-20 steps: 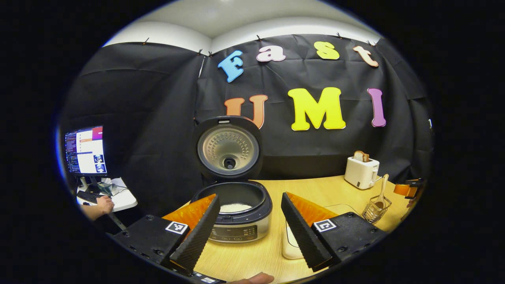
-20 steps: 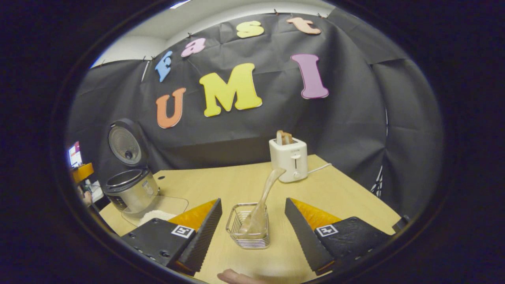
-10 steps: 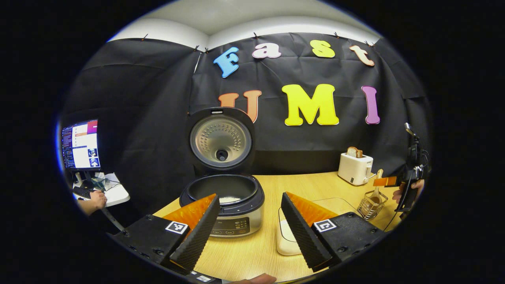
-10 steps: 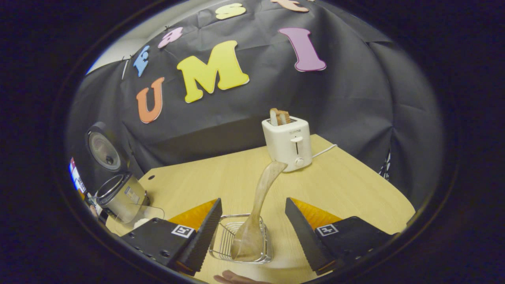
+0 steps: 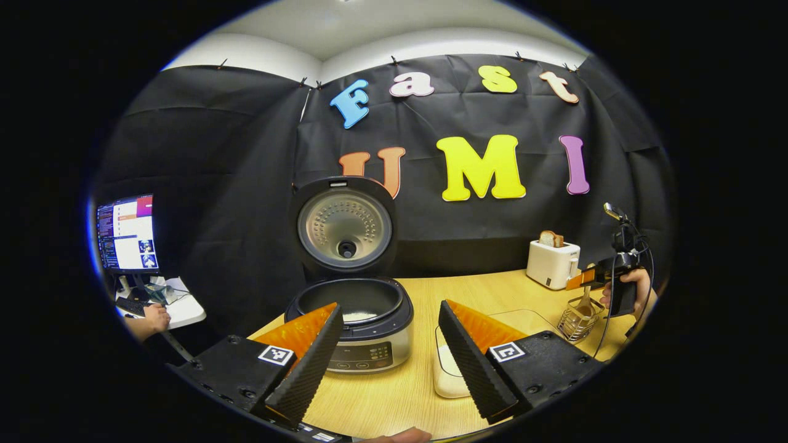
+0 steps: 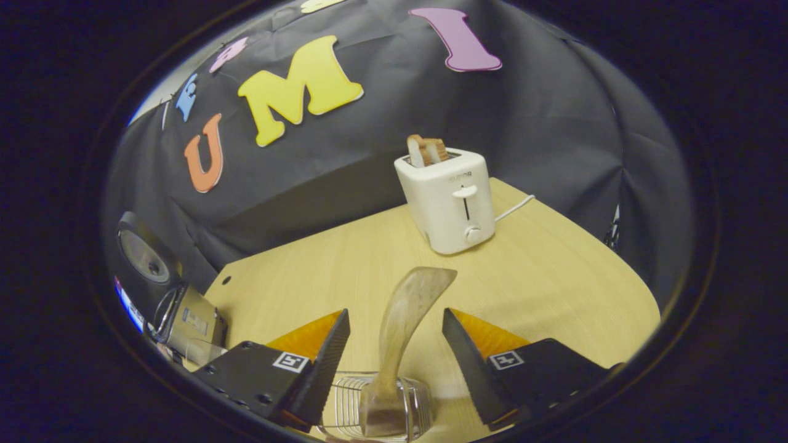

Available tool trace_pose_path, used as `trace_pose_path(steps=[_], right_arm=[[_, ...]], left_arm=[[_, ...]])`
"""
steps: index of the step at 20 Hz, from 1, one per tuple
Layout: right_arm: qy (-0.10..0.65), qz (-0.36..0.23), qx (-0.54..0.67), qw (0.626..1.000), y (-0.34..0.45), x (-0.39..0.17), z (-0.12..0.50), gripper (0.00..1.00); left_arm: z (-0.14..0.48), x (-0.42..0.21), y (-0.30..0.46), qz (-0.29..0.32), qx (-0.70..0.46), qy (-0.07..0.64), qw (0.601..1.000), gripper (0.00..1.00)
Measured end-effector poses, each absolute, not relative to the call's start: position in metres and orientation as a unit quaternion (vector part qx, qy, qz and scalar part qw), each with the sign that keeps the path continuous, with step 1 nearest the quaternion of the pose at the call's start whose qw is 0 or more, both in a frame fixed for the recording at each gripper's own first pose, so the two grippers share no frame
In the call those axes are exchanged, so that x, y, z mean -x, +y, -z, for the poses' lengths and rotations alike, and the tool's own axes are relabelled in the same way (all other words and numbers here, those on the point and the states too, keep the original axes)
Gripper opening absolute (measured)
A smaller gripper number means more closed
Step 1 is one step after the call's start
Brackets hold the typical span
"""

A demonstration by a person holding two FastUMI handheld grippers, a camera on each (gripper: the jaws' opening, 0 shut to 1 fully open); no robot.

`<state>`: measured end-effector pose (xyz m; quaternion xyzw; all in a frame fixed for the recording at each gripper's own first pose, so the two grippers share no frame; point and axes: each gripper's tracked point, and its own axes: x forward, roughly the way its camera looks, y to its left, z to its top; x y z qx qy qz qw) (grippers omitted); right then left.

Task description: Close the left gripper, press the button to open the rice cooker; take a wooden spoon from the chopstick holder with the right hand, scoop a spoonful of rice and pour it into the rice cooker, then put the wooden spoon back into the chopstick holder.

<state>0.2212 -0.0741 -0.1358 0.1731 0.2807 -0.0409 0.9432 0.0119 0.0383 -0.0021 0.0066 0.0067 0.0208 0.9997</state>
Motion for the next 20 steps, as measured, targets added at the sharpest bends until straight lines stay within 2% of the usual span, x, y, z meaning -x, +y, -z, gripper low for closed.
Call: trace_pose_path(steps=[1, 3, 4, 5, 6, 7, 8, 9, 11, 12, 14, 20], right_arm=[[0.289, 0.043, -0.176, 0.94, -0.073, -0.22, 0.139, 0.74], [0.294, 0.037, -0.18, 0.938, -0.07, -0.221, 0.141, 0.63], [0.298, 0.037, -0.184, 0.936, -0.069, -0.221, 0.143, 0.67], [0.298, 0.043, -0.183, 0.936, -0.071, -0.222, 0.144, 0.46], [0.301, 0.041, -0.186, 0.934, -0.068, -0.223, 0.144, 0.48], [0.301, 0.033, -0.189, 0.934, -0.064, -0.223, 0.142, 0.28], [0.302, 0.035, -0.184, 0.935, -0.062, -0.223, 0.143, 0.24], [0.303, 0.04, -0.178, 0.935, -0.065, -0.221, 0.141, 0.15], [0.299, 0.034, -0.18, 0.937, -0.062, -0.222, 0.138, 0.15], [0.297, 0.039, -0.172, 0.938, -0.062, -0.219, 0.136, 0.08], [0.291, 0.038, -0.151, 0.944, -0.059, -0.214, 0.13, 0.1], [0.248, 0.04, -0.108, 0.962, -0.048, -0.196, 0.089, 0.08]], left_arm=[[0.003, -0.013, 0.038, -0.02, -0.008, 0.009, 1.0, 0.99], [0.006, -0.014, 0.038, -0.023, -0.009, 0.013, 1.0, 0.99], [0.007, -0.015, 0.037, -0.022, -0.009, 0.015, 1.0, 0.99], [0.008, -0.016, 0.036, -0.021, -0.009, 0.017, 1.0, 0.99], [0.009, -0.016, 0.037, -0.021, -0.009, 0.019, 1.0, 0.99], [0.009, -0.016, 0.038, -0.02, -0.009, 0.018, 1.0, 0.99], [0.008, -0.017, 0.037, -0.02, -0.008, 0.017, 1.0, 0.99], [0.008, -0.016, 0.037, -0.019, -0.008, 0.017, 1.0, 0.99], [0.008, -0.016, 0.038, -0.02, -0.007, 0.017, 1.0, 0.99], [0.008, -0.016, 0.039, -0.021, -0.006, 0.017, 1.0, 0.99], [0.008, -0.015, 0.042, -0.023, -0.005, 0.018, 1.0, 0.99], [0.007, -0.014, 0.045, -0.024, -0.002, 0.017, 1.0, 1.0]])
